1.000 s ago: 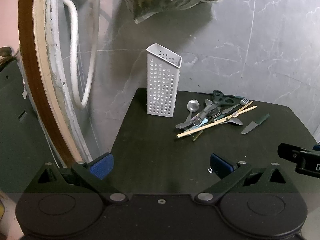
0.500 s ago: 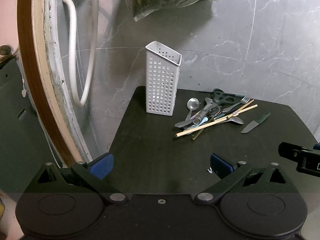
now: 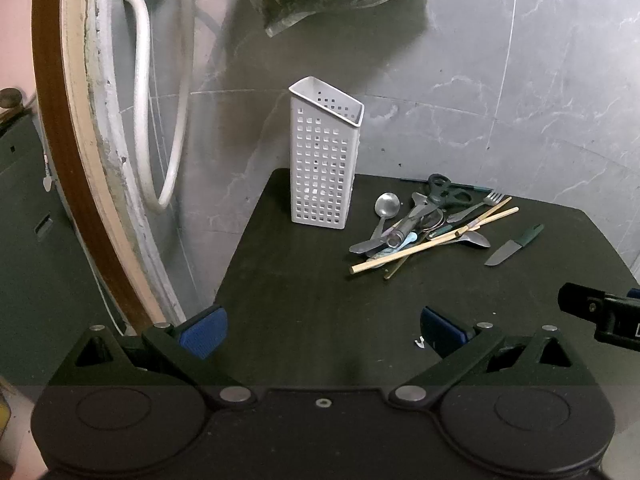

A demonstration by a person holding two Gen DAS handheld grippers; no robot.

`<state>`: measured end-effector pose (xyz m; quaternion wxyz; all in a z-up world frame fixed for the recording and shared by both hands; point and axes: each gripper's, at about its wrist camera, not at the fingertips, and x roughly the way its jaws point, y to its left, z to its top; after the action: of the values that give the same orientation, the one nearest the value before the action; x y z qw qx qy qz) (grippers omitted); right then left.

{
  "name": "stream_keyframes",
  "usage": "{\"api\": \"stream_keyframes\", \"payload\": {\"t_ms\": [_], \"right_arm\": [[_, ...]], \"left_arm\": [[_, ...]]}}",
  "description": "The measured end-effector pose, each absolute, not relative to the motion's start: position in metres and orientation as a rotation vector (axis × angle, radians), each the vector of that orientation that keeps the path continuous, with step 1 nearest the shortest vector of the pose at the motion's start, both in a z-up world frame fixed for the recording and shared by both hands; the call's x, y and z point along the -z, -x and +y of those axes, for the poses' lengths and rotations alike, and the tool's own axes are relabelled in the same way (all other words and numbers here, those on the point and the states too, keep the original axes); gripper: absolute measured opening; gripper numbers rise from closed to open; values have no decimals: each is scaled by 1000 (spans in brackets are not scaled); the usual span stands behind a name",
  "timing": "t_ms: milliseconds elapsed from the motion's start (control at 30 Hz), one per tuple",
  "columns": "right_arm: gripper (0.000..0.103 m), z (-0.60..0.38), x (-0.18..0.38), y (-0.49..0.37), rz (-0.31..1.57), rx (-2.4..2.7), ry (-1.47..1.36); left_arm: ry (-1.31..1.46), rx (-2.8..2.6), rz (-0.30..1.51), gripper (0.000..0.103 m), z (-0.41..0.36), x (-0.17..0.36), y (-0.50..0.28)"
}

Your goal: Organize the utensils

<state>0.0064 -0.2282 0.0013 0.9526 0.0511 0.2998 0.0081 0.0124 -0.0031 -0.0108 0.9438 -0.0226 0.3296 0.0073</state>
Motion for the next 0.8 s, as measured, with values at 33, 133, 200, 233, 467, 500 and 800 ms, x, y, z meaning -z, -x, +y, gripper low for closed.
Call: {"api": "stream_keyframes", "payload": {"t_ms": [33,133,200,233,467,500,800], "right_arm": [[103,-229,-1,-8,611,-20,-103],[103,-230,0,-12,614,-36,-103],[103,-231,0,-16,618,-42,-98],[103,-232,0,-18,619,-44,-99],[103,-239,3,-31,633,-63,-90],[103,-241,4,-33,636,-67,-88],[103,-252,11,-59,662,-108,-60]], "left_arm": [[47,-16,673,102,-3,11,-13],[53,-18,679,102,-4,12,-18],[54,-24,683,102,-5,13,-21],[55,-27,685,102,-6,13,-22],[59,-44,700,102,-13,16,-31],[60,-47,703,102,-15,16,-33],[75,-98,723,102,-27,21,-48]]}}
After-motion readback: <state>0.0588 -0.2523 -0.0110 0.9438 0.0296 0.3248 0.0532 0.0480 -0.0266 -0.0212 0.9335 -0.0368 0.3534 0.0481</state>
